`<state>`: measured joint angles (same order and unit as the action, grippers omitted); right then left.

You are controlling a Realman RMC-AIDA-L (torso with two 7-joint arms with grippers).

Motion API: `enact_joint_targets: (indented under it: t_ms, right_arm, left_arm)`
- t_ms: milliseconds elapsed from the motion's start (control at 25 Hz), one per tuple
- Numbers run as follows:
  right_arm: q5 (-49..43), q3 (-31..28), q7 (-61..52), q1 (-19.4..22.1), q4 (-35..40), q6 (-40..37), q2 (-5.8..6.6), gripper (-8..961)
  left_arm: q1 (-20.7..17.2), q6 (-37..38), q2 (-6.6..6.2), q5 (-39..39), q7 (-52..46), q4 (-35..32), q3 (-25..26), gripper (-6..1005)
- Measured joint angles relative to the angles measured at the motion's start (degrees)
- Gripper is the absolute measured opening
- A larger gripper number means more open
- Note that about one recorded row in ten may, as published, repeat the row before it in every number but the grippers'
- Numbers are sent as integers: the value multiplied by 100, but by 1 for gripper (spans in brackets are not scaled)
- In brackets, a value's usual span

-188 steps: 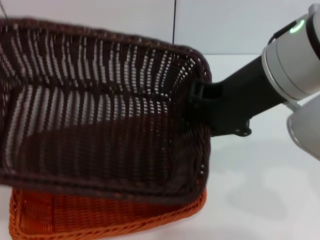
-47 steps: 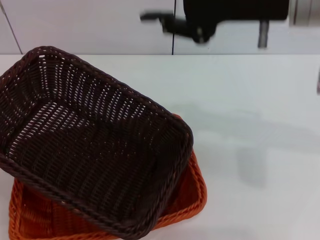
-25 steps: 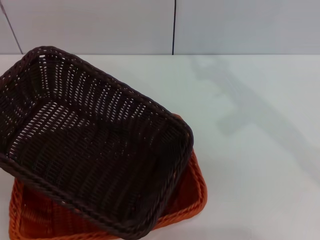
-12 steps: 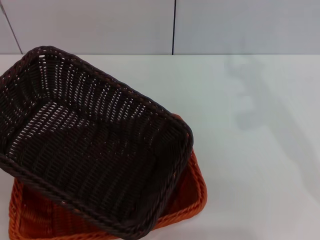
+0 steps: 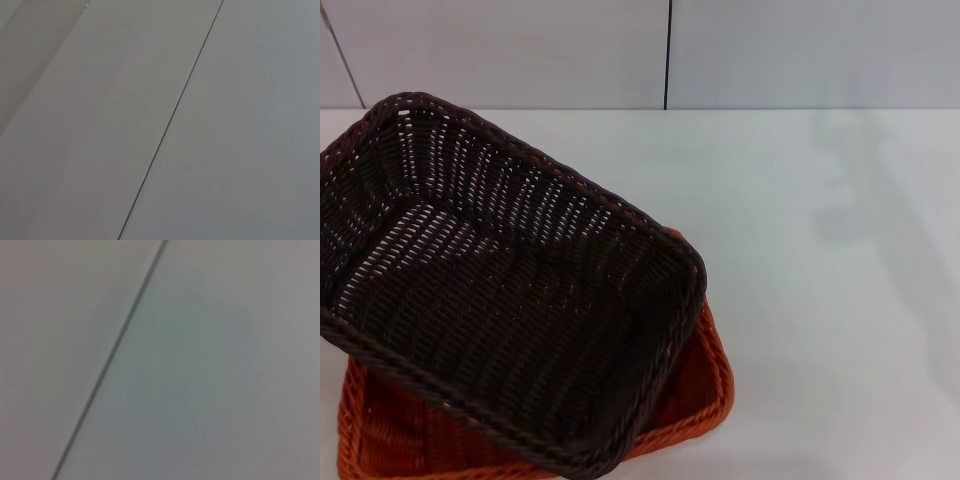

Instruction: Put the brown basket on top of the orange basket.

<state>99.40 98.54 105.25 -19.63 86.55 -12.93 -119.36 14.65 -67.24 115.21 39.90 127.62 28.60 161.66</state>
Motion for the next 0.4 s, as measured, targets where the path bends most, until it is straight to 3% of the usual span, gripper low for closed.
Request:
enact_joint_targets:
  t_ms: [160,320,400]
  right_arm:
    - [5,68,-122,-7,-34,-370,0,351]
    - [-211,380,-480,-36,-90,-1283,1,351]
    - [-970,911,-1166,-65,-228,-2359,1,351]
  left_arm:
    - [12,3,-5,0,0,26,-13,716]
    - [8,0,-15,1,0,31,-21,716]
    - [6,-7,-17,1,6,31,-21,716]
